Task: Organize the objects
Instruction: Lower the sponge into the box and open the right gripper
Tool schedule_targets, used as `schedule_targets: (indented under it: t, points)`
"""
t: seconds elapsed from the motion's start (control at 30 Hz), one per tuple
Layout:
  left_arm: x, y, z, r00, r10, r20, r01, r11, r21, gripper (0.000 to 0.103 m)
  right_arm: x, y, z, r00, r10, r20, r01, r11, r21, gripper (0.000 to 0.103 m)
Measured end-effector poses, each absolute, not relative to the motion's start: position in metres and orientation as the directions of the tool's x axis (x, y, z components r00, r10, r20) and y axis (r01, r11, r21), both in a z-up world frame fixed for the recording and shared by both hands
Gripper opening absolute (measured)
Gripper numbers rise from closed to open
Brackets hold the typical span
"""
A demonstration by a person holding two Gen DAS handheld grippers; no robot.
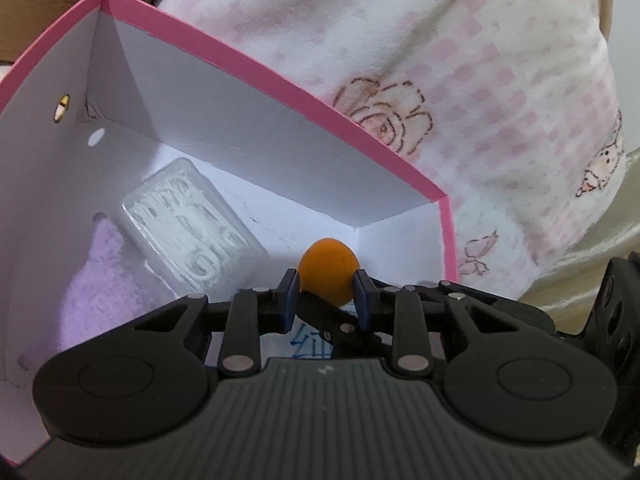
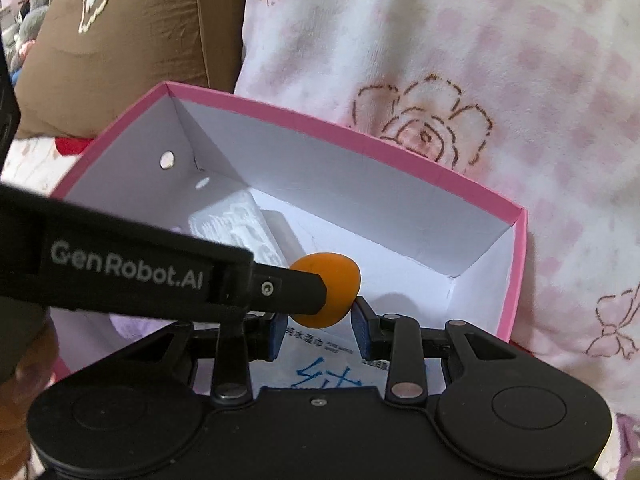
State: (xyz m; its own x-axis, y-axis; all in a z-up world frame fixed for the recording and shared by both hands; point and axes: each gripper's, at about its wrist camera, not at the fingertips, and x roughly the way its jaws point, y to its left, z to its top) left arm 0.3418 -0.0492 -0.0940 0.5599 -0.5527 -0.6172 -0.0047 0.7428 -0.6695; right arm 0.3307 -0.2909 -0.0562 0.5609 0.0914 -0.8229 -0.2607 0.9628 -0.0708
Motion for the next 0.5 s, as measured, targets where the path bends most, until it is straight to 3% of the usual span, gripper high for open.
schedule_targets:
  t: [0.3, 0.5]
  points:
    - [0.343, -0.046, -0.098, 0.567, -0.51, -0.647, -0.035, 0.77, -0.637, 0.028, 0.335, -0.282, -0.07, 0.553, 0.075, -0.83, -0.299, 0.947, -0.114, 0.039]
    - [0.334, -0.041, -0.089, 0.559, -0.5, -0.661, -0.044, 0.779, -0.626, 0.028, 0.337, -0.286, -0.077, 0.514, 0.121, -0.85, -0.316, 0.947, -0.057, 0.041]
